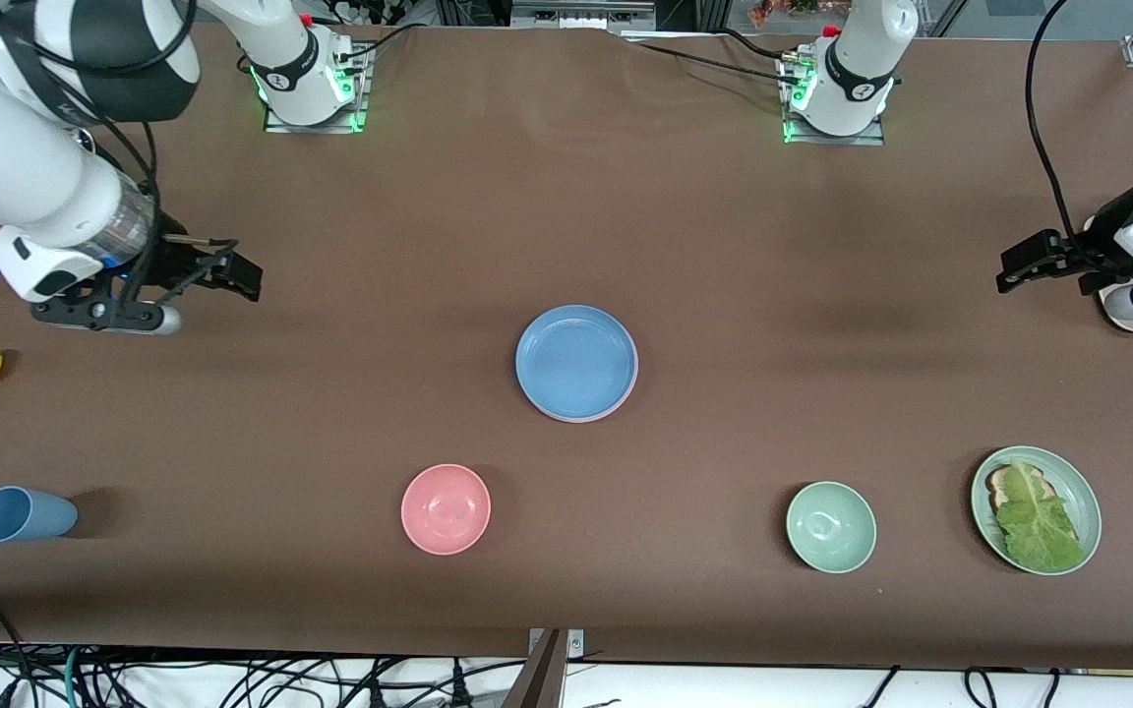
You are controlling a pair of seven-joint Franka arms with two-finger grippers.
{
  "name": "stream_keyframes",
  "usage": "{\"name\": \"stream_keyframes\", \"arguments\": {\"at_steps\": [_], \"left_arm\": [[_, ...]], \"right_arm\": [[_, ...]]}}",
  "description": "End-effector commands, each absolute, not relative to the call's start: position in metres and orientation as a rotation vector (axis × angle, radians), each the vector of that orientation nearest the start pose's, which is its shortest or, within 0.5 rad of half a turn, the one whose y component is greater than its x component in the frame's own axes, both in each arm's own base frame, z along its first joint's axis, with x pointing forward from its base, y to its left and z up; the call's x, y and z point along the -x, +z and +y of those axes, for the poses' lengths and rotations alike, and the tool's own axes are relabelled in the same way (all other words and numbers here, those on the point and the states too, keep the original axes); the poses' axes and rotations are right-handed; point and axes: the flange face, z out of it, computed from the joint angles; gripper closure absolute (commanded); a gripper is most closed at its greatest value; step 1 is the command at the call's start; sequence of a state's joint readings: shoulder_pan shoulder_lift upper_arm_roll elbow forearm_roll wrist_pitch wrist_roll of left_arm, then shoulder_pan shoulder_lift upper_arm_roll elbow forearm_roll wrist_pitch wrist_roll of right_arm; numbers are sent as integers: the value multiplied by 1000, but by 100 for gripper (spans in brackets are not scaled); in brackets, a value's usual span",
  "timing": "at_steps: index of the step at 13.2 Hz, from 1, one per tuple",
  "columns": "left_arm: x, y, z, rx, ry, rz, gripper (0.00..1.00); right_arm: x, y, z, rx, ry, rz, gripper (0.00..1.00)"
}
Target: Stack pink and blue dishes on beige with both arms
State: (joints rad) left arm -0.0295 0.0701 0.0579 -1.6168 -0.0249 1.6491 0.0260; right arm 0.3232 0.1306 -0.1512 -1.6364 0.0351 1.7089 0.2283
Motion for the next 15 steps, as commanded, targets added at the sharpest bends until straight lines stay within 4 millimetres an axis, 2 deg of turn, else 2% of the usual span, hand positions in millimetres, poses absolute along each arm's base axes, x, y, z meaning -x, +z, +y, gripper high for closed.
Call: {"name": "stream_keyframes", "arguments": {"at_steps": [1, 3, 7, 9, 10, 11, 15], "left_arm": [[-583, 574, 13, 3171, 54, 22, 0], [-583, 574, 13, 3173, 56, 17, 0], [-584, 571, 11, 3171, 64, 22, 0], [-585, 570, 13, 3172, 66, 17, 0], [-585, 571, 13, 3171, 61, 15, 0], [-585, 571, 13, 3171, 61, 15, 0], [-585, 571, 13, 3169, 61, 13, 0]], "right_arm": [[-589, 540, 96, 3155, 96, 48, 0], [-588, 542, 92, 3154, 102, 24, 0], [-578, 561, 77, 3152, 134, -24, 0], [-577, 566, 80, 3152, 139, -19, 0], [-578, 566, 76, 3151, 136, -22, 0], [-579, 567, 63, 3147, 137, 7, 0], [-576, 572, 70, 3148, 132, -10, 0]]}}
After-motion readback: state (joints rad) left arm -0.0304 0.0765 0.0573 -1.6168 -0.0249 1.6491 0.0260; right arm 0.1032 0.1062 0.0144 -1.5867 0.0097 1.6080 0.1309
